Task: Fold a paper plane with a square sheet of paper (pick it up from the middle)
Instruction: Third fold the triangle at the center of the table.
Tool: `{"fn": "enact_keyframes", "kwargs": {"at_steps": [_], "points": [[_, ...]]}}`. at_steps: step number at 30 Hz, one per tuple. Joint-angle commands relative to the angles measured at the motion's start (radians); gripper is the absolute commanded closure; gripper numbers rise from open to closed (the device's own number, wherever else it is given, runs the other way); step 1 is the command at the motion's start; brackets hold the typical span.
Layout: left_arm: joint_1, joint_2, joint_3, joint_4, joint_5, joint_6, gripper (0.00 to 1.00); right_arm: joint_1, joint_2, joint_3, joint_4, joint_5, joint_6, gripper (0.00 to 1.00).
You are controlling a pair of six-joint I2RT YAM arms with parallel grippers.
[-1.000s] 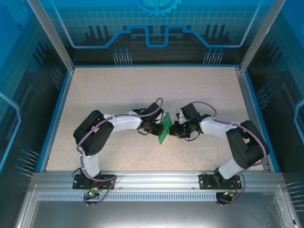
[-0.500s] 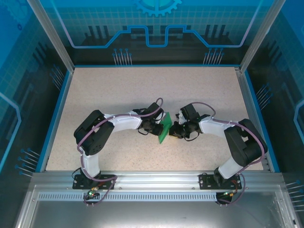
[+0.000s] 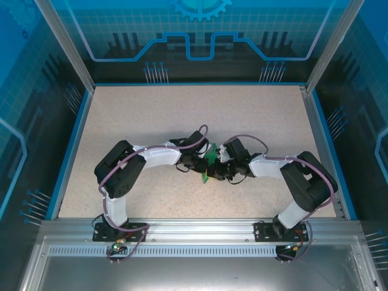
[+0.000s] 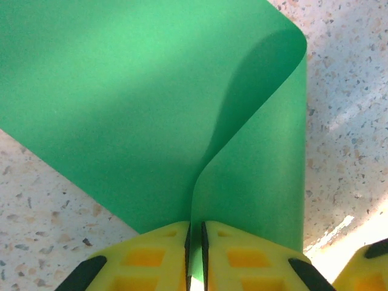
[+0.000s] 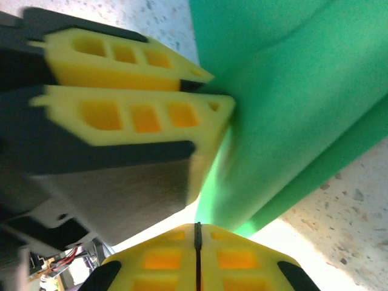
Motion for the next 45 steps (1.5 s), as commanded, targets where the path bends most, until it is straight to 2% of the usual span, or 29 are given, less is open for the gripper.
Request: {"fn": "enact_keyframes", "kwargs": {"at_steps": [1,25,37,45], "points": [[0.007,0.036,-0.007,0.003,0.013,0.025,0.84,0.015,0.024,-0.032,0.088,-0.031,0.049,0.93],[0.008,0.038,0.003,-0.011,0.024,0.028,0.84,0.026,-0.053,-0.095,0.133,-0.021,0.083,0.92],[0.006,0.042,0.007,-0.014,0.029,0.029,0.84,0.030,0.034,-0.104,0.200,-0.034,0.105,0.93],[0.007,0.042,0.004,-0.018,0.026,0.033,0.84,0.028,0.031,-0.122,0.154,-0.004,0.086,0.93]]}}
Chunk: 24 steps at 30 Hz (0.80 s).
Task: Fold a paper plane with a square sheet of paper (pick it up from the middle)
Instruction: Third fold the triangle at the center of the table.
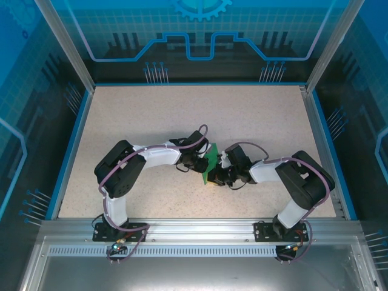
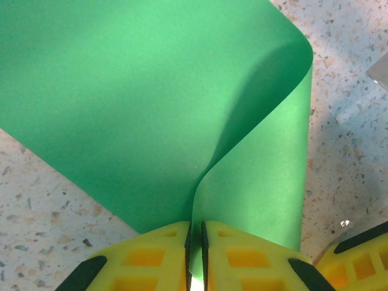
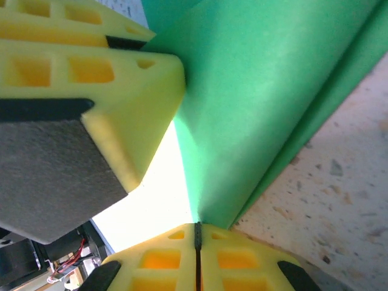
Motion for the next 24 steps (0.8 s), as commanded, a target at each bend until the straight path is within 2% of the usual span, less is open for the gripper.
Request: {"fn": "enact_keyframes", "kwargs": {"at_steps": [1,9,18,24], "points": [[0.004,0.041,0.004,-0.019,0.018,0.035,0.84,0.016,0.000,-0.012,-0.027,0.012,-0.010,0.92],[0.004,0.037,0.002,-0.019,0.018,0.035,0.84,0.024,-0.061,0.002,-0.022,-0.010,-0.006,0.92],[0.005,0.031,0.036,-0.032,0.018,0.051,0.87,0.017,-0.051,-0.009,-0.003,0.005,0.002,0.92],[0.004,0.033,0.040,-0.043,0.022,0.057,0.87,-0.107,-0.140,0.032,-0.175,0.058,-0.089,0.92]]}}
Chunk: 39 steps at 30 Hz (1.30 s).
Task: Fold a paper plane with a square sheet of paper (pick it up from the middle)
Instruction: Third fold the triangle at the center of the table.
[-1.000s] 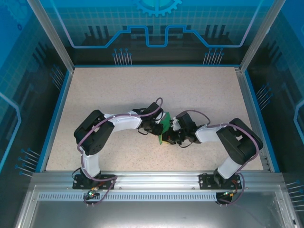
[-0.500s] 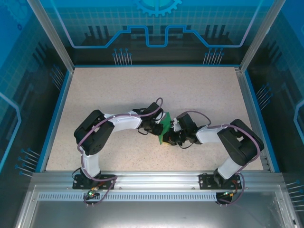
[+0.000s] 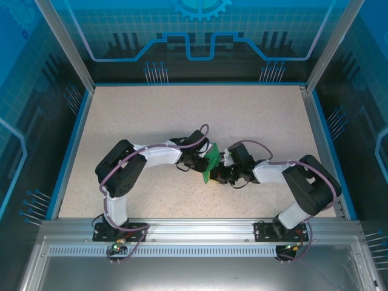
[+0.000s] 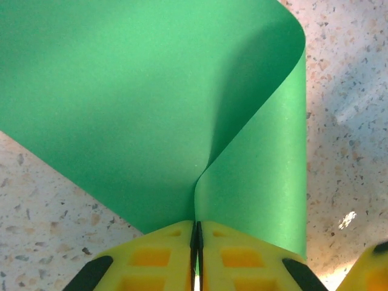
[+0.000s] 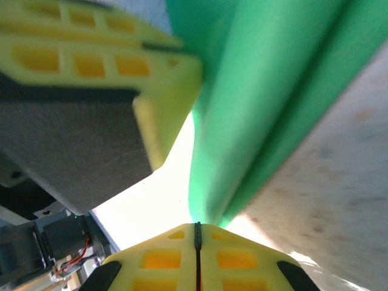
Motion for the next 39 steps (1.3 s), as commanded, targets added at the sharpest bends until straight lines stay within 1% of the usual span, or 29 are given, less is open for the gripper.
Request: {"fn": "enact_keyframes", "kwargs": {"at_steps": [1,4,6,14,20,27,39], "points": [[0.001,0.026,0.019,-0.029,0.023,0.029,0.87,-0.089,-0.060,0.054,-0.146,0.060,-0.088,0.92],[0.003,0.025,0.020,-0.028,0.023,0.030,0.87,-0.130,-0.035,0.144,-0.228,0.084,-0.156,0.92],[0.001,0.026,0.021,-0.027,0.024,0.029,0.87,-0.144,0.009,0.208,-0.275,0.109,-0.189,0.92],[0.001,0.030,0.026,-0.030,0.028,0.028,0.87,-0.160,0.209,0.474,-0.429,0.144,-0.324,0.93],[0.001,0.029,0.028,-0.032,0.029,0.027,0.87,-0.162,0.352,0.621,-0.533,0.143,-0.408,0.94],[0.002,0.028,0.028,-0.032,0.029,0.028,0.87,-0.168,0.449,0.710,-0.599,0.155,-0.462,0.94],[0.002,0.024,0.057,-0.033,0.004,0.042,0.87,-0.169,0.484,0.723,-0.624,0.154,-0.485,0.93]]}}
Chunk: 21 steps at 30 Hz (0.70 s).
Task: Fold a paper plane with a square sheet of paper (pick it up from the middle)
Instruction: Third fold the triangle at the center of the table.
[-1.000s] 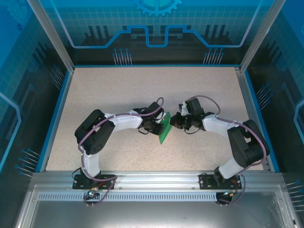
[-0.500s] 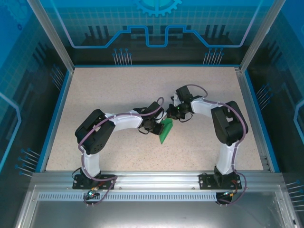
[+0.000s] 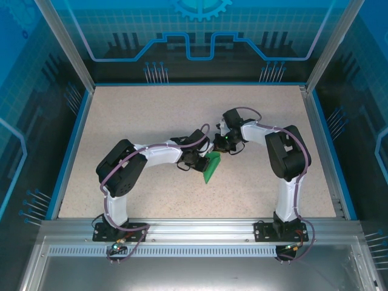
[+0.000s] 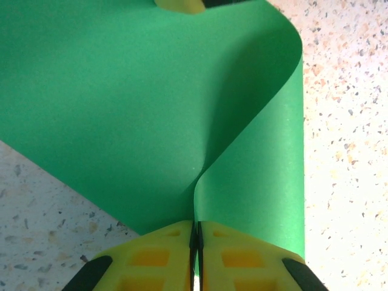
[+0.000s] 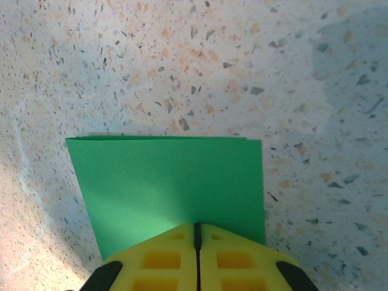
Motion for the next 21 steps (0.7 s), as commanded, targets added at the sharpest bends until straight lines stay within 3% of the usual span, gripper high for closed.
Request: {"fn": "enact_keyframes", "kwargs": {"at_steps": [1,15,21], "points": [[0.003,0.015,0.035,-0.022,-0.006,0.025,0.87,-0.013,0.035,0.013,-0.050,0.003,-0.021,0.94],[0.003,0.047,0.008,-0.021,-0.003,0.017,0.87,-0.013,0.034,0.016,-0.046,-0.024,-0.009,0.93],[0.002,0.054,-0.012,-0.014,0.003,0.008,0.87,-0.036,-0.042,-0.001,-0.011,-0.088,0.023,0.92]]}}
